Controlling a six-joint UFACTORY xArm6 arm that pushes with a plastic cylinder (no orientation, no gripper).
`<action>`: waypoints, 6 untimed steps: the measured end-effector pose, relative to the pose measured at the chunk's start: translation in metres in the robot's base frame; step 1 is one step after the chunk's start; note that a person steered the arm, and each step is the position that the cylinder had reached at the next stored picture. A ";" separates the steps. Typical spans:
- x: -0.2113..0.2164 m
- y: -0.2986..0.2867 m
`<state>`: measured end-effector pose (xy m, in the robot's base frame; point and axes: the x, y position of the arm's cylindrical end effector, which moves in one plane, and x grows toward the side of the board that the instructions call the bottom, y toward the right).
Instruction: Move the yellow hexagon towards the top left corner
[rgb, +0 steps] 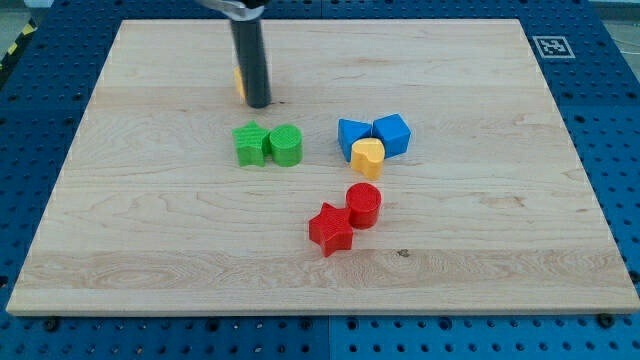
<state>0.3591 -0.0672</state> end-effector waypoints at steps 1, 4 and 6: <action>0.002 0.031; -0.071 -0.066; -0.076 -0.122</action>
